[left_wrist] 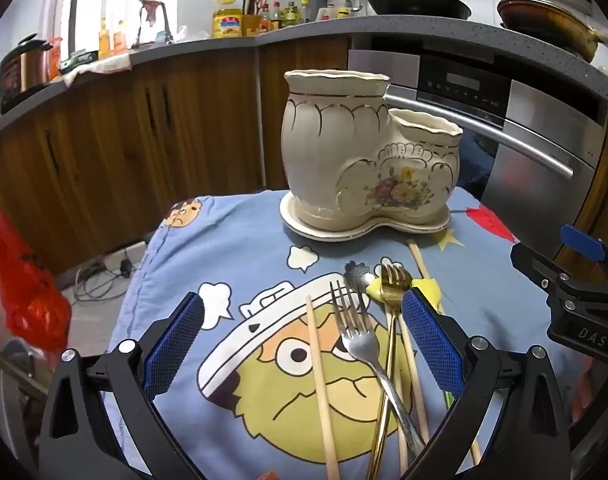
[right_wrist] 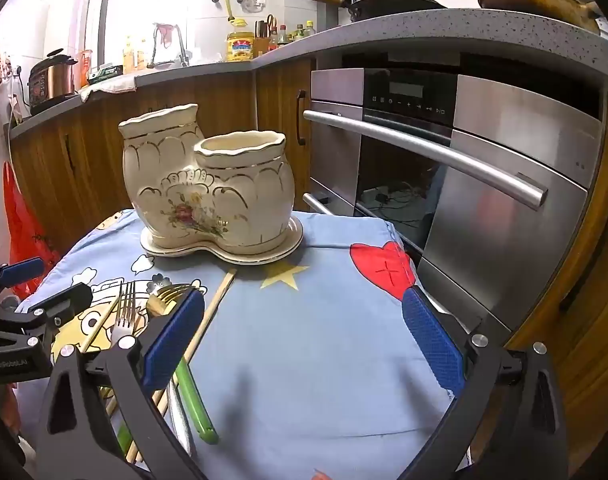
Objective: Organize utensils
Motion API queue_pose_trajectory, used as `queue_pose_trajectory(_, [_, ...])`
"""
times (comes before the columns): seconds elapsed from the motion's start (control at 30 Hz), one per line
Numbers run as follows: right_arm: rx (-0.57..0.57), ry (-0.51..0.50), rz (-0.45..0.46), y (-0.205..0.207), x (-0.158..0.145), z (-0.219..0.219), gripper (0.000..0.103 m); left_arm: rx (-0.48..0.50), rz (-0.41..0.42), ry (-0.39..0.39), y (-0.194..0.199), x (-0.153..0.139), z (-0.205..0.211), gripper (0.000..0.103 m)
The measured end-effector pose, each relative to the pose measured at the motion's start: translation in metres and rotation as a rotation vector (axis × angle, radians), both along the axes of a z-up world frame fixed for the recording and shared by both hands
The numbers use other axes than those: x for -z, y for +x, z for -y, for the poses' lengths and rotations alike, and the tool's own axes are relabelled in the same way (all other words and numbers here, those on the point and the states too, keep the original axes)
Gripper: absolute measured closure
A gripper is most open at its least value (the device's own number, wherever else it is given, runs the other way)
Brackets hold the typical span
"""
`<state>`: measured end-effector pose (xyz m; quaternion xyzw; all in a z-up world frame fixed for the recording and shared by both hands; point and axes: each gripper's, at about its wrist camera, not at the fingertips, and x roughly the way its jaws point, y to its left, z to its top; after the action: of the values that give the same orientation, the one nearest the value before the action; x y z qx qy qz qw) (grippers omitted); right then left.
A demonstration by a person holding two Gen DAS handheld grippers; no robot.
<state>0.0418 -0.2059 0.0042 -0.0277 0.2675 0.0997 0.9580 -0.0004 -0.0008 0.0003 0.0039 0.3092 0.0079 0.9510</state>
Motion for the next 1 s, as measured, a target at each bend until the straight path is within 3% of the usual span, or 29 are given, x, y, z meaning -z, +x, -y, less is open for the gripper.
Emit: queue_pose_trajectory(1.0, [0.001,-0.002,-0.008,0.0015,0.0020,-0.0003,0.005,0.000,-0.012,-0.013,0.0040,0.0046,-0.0035,0.005])
